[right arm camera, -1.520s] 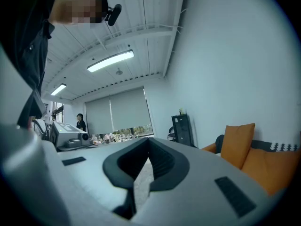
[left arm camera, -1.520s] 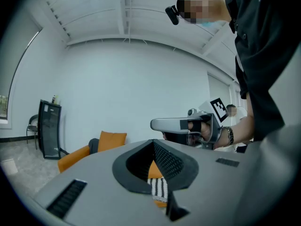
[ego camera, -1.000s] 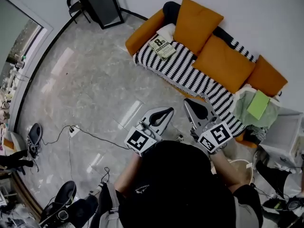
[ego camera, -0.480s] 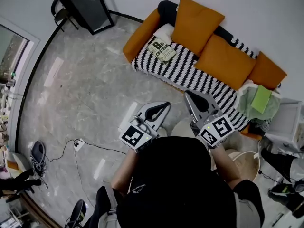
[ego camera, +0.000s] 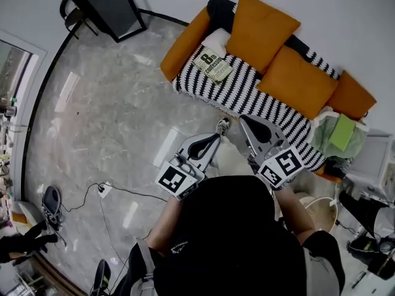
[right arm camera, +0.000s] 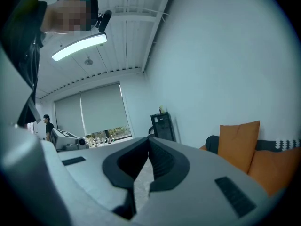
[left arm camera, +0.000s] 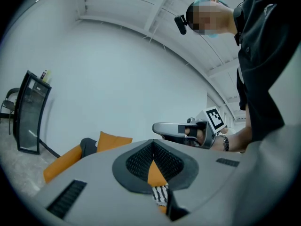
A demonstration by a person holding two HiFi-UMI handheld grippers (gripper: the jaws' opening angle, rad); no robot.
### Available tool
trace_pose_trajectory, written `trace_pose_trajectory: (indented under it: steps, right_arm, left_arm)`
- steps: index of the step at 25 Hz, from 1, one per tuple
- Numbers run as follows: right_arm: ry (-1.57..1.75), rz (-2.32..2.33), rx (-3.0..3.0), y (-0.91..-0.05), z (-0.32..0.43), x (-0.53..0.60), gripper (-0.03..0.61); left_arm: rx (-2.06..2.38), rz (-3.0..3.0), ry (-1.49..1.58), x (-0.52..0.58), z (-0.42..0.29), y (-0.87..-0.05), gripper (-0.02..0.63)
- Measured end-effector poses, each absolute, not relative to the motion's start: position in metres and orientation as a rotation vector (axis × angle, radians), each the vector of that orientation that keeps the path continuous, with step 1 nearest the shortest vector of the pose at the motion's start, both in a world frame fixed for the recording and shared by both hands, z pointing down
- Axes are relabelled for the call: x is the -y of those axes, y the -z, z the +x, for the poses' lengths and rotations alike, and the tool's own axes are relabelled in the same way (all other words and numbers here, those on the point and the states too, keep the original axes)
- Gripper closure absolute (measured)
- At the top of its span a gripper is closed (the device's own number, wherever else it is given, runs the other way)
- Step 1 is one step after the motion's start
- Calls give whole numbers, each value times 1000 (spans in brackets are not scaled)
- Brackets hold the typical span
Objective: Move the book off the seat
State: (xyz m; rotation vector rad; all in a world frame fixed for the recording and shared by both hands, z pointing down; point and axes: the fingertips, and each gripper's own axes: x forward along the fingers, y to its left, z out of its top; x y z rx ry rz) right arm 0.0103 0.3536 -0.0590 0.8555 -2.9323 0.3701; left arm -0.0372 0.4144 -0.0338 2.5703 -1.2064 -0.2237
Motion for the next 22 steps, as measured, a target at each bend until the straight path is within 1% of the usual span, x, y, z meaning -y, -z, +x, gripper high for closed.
trace_pose_trajectory:
  steps: [7,13,22]
  right_arm:
    - [-367,784,2955,55,-24,-279,563]
    - [-387,741,2966,51,-23,-202,563]
    - [-369,655,2982,43,-15,-110,563]
  left_arm:
    - [1256,2505,162,-345,-69,20,603]
    - [1271,2485,115,-268,-76,16,603]
    - [1281,2438,148,-175,-56,10,603]
